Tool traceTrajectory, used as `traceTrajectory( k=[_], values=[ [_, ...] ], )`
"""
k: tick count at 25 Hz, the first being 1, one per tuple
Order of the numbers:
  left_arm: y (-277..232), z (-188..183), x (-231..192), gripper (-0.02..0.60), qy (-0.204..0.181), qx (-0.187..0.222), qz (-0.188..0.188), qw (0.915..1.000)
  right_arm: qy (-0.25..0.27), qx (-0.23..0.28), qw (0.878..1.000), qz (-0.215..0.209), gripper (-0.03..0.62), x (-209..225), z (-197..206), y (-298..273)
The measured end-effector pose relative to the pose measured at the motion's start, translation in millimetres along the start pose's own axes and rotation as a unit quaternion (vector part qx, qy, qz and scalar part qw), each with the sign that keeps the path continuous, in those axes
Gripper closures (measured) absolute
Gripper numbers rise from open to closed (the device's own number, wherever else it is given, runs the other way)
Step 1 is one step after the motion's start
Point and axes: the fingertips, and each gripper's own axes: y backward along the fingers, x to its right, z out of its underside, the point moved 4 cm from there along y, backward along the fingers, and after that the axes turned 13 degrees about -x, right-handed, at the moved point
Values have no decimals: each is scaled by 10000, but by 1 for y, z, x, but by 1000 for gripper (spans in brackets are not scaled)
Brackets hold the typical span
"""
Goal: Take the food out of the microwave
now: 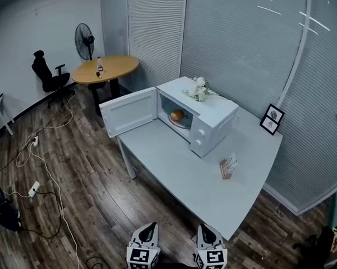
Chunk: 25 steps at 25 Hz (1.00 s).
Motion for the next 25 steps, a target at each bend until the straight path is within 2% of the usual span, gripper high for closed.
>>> traceTrajectory(
  k=[12, 16, 21, 25],
  values=[
    [-53, -42, -66, 574, -280, -83, 403, 9988, -256, -1, 9993, 285, 591, -21, -42, -69],
    [-64, -48, -90, 574, -307, -87, 364, 9988, -327, 5, 9989, 350, 591, -27, -48, -83],
    [-69, -51, -102, 574, -229, -121, 368, 9990, -333, -100, 9989, 305, 591, -30, -49, -93],
    [-78, -48, -113, 574, 50, -218, 224, 9995, -367, -51, 9991, 224, 591, -26, -57, -107]
  ],
)
